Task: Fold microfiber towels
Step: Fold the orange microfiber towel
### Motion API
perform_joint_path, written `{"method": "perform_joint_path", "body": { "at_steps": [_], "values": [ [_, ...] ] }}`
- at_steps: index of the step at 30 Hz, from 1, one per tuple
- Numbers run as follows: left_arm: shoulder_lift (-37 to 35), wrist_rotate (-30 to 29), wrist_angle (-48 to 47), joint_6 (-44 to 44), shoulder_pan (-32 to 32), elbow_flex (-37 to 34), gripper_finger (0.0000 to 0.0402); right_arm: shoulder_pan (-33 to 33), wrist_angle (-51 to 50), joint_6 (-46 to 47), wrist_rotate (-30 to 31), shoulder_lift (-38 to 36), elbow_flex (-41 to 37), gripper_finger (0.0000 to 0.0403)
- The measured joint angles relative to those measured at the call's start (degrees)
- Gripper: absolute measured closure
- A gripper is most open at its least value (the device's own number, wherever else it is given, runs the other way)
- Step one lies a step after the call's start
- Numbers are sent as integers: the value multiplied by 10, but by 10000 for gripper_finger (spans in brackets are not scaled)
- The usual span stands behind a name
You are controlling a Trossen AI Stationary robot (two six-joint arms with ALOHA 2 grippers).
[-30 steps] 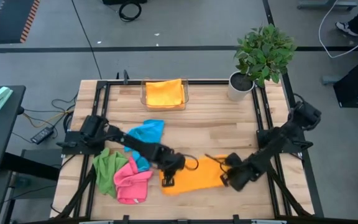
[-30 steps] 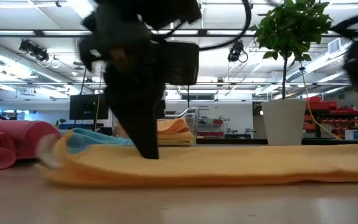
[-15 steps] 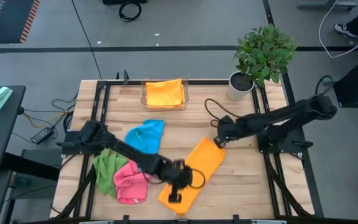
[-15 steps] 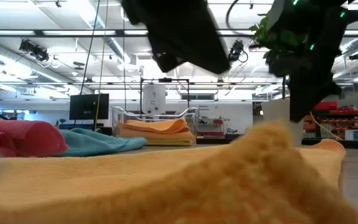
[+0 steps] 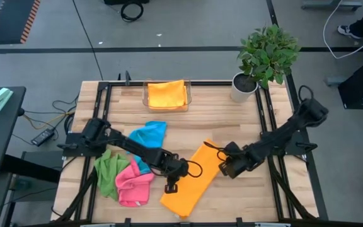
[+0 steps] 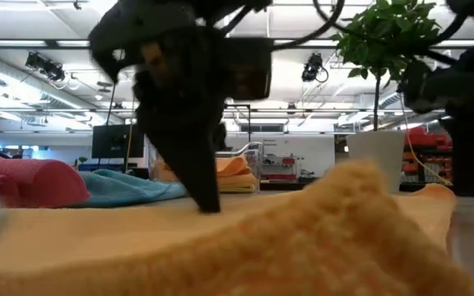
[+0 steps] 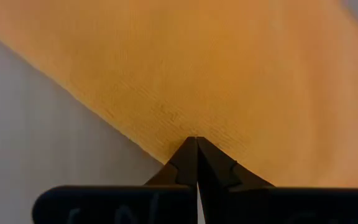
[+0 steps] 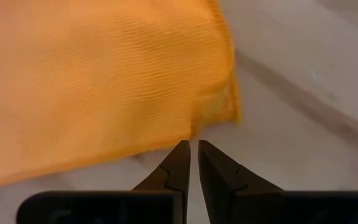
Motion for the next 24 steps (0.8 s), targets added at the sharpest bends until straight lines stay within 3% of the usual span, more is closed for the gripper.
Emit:
{"method": "perform_joint_path", "body": {
  "at_steps": [10,18,24],
  "values": [
    [-3,4,70,-68,-9,-37,392,-77,18,-100,-4,17,0,362],
    [0,-14,143,-109,15,-35,389,-212,33,-228,-15,13,-30,362],
    [-17,-14,163,-101,48,-35,391,-286,-19,-337,59,-26,-29,362]
  ]
}}
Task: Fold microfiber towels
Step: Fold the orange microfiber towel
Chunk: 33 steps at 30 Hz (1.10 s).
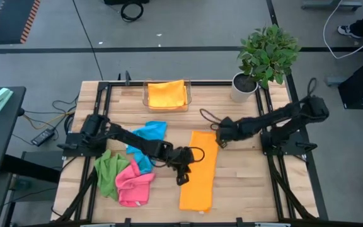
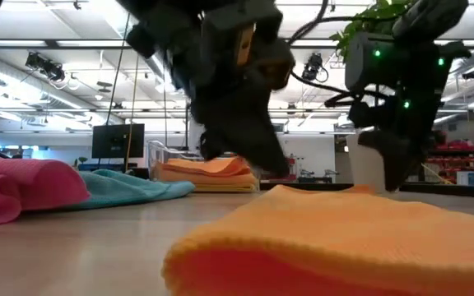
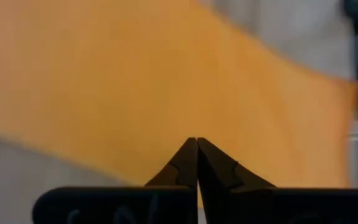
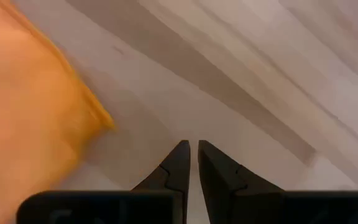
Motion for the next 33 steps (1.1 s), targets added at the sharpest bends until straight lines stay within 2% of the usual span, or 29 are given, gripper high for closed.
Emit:
{"method": "perform_joint_path", "body": {
  "at_steps": [3,6,8,9,11,14,16,17,19,21,26,30,33],
  "values": [
    [-29,9,-17,44,12,1,396,-8,-53,-5,-1,-59,19,362],
    [-69,26,-53,89,15,1,390,30,-46,6,-55,-129,21,362],
    [-95,46,-86,128,-2,1,388,108,11,48,-89,-161,23,362],
    [-105,48,-101,151,-18,1,391,163,39,74,-83,-168,24,362],
    [-116,54,-126,187,-61,-6,396,277,95,134,-31,-158,24,362],
    [-113,30,-119,236,-133,-17,390,432,218,207,85,-97,23,362],
    [-102,-22,-73,276,-173,-20,382,497,294,214,142,-33,40,362],
    [-95,-57,-56,301,-187,-20,378,517,299,214,156,2,60,362],
    [-85,-112,-24,347,-214,-22,372,537,291,209,163,75,123,362],
    [-75,-145,15,400,-230,-21,363,546,235,193,166,139,192,362],
    [-55,-157,26,479,-249,-21,321,550,106,120,151,263,357,348],
    [-45,-164,30,477,-248,-21,265,552,73,14,149,325,430,306],
    [-38,-163,37,457,-247,-20,220,551,67,-26,150,354,453,259]
  ]
}}
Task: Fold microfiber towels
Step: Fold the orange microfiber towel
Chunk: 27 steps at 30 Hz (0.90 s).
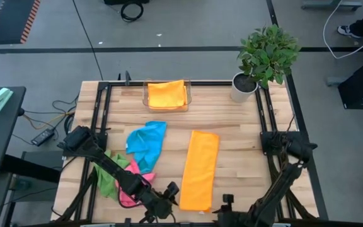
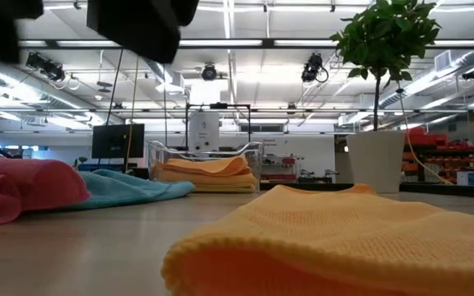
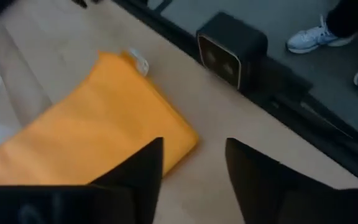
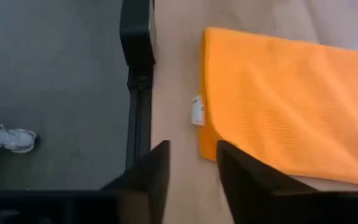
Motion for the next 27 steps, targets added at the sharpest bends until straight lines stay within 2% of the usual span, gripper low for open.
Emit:
{"method": "perform_joint_path", "body": {
  "at_steps": [5,10,21,27],
  "values": [
    [12,1,-1,-14,4,-1,163,-14,-2,8,3,30,3,181],
    [33,-2,17,-23,4,-2,142,-22,-3,-7,13,42,3,136],
    [38,-7,32,-38,18,-1,167,-30,27,7,2,85,3,133],
    [38,-6,39,-38,22,-1,170,-27,25,29,6,86,3,159]
  ]
}}
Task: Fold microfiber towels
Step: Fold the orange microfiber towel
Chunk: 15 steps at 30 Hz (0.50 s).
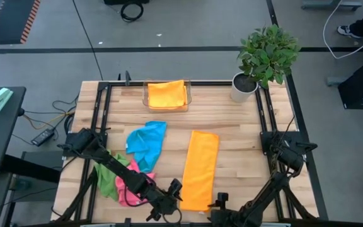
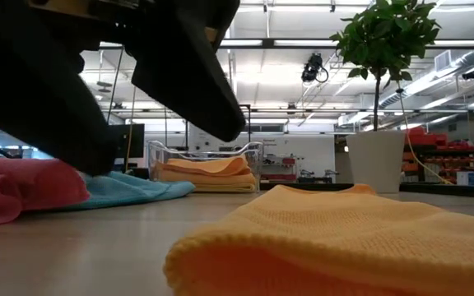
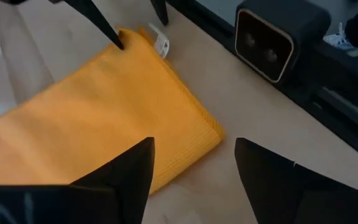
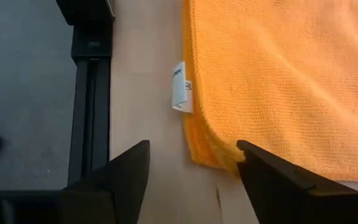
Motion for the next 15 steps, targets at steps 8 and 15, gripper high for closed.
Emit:
{"method": "perform_joint_path", "body": {
  "at_steps": [8,15],
  "values": [
    [16,12,16,1,0,0,170,-1,-8,-1,4,1,0,224],
    [39,17,37,2,-2,0,177,-2,-13,0,5,1,0,291]
  ]
}}
